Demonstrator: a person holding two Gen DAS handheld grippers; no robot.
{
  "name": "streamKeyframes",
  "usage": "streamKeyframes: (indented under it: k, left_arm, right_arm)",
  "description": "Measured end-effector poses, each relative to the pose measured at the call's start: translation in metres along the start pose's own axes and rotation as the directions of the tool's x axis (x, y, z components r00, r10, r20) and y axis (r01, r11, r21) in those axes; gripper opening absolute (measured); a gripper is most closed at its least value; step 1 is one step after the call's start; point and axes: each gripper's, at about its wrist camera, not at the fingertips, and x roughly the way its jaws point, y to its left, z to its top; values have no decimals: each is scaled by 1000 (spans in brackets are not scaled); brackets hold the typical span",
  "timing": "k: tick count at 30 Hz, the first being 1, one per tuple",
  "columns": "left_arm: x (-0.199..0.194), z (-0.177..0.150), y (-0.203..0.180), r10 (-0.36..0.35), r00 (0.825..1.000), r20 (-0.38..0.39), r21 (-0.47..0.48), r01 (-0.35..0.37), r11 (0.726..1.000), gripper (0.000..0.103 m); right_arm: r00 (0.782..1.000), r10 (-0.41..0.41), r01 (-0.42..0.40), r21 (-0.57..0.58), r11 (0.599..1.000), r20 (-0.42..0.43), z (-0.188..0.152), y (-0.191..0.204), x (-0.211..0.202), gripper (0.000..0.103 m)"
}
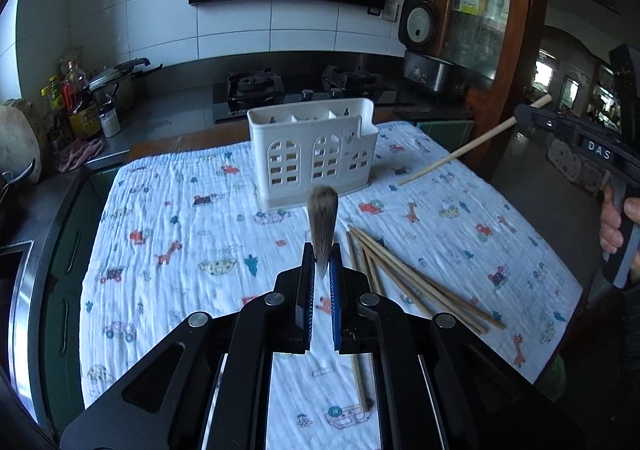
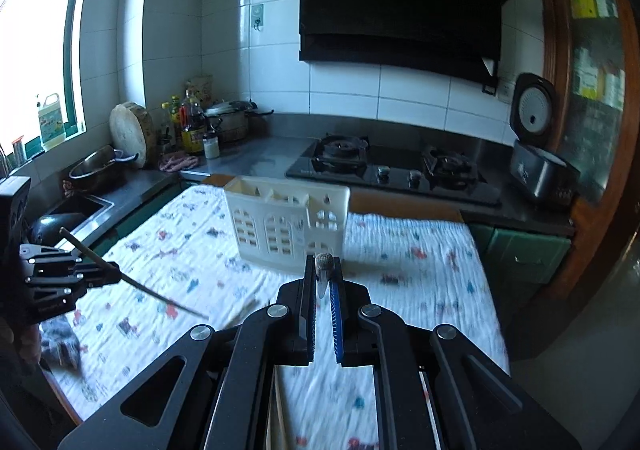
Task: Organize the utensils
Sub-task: 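Lift both held chopsticks and carry them over the white utensil holder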
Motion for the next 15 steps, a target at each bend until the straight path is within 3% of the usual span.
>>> streamKeyframes:
  k: [8,15]
  left_arm:
    - [-26,89,4,-22,991,135,37,17,999,6]
    - [3,152,15,13,991,137,36,-18,999,6]
  right_arm:
    - [1000,5,-6,-49,999,-14,88,-1,23,7]
    - [995,-15,9,-63,998,-100,110,-4,68,7]
